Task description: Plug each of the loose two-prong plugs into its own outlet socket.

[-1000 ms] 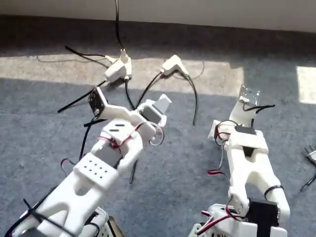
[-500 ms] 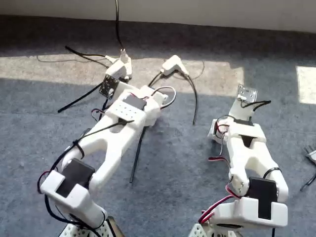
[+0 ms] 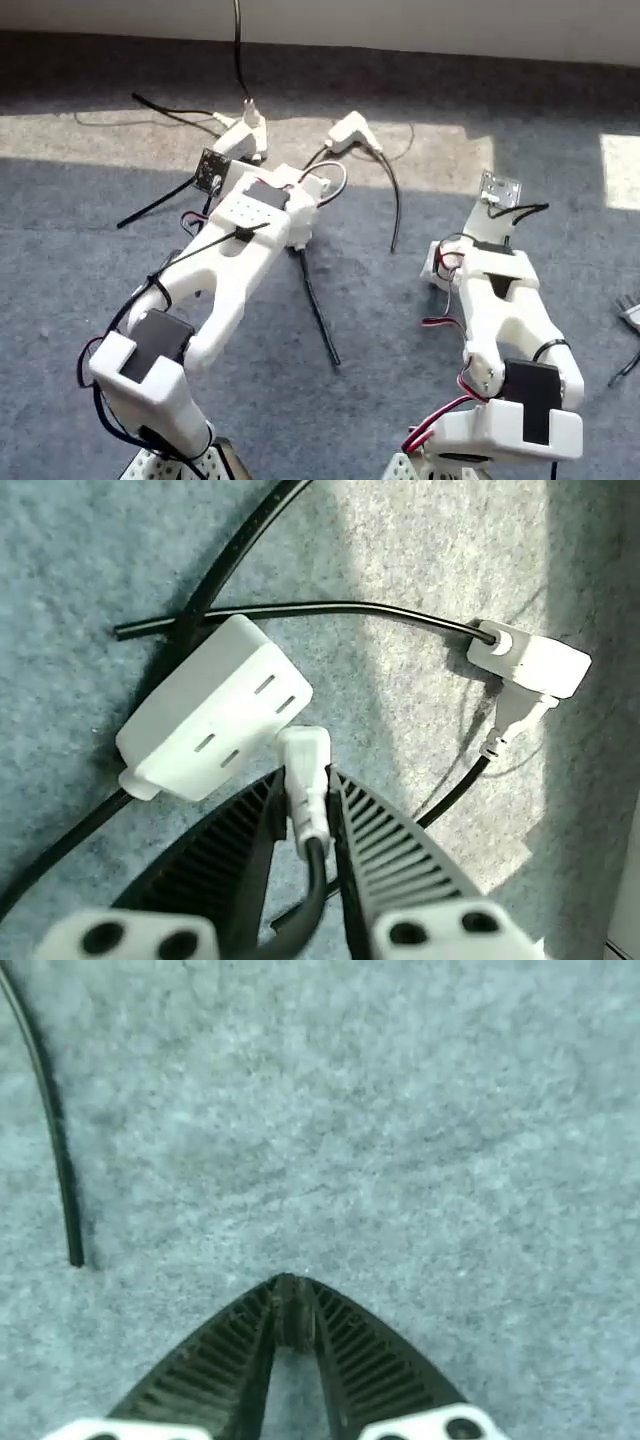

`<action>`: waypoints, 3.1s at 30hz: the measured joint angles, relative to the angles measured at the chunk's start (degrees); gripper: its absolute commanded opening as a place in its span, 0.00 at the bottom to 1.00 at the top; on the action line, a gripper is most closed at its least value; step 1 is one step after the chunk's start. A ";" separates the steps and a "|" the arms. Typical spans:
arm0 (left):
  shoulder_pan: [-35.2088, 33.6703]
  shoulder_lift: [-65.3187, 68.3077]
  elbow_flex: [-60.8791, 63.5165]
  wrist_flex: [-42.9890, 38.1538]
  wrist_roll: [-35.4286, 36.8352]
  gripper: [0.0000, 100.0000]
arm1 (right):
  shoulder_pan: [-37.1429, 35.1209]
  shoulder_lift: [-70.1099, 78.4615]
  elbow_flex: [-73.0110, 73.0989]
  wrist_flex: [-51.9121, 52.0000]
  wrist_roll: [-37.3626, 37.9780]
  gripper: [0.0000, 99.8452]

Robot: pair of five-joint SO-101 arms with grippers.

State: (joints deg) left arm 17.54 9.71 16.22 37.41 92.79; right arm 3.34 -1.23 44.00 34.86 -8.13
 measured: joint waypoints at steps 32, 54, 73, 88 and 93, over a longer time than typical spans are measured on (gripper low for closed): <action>-4.84 1.93 -6.15 9.05 7.74 0.01 | -0.26 0.26 -0.18 0.00 0.00 0.01; -5.19 2.29 -9.76 20.04 9.58 0.01 | -0.26 0.26 -0.18 0.00 0.00 0.01; -6.42 2.73 -6.42 9.41 9.93 0.01 | -18.29 0.18 -1.67 12.48 5.01 0.01; -7.74 2.73 -6.42 9.23 9.93 0.01 | -36.66 0.18 -1.76 16.70 5.10 0.01; -13.27 -1.41 -5.89 9.14 10.02 0.01 | -42.11 0.18 -2.20 17.05 5.10 0.01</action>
State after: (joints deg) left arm 4.26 8.31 10.33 46.55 102.81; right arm -38.77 -1.05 41.80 51.91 -3.03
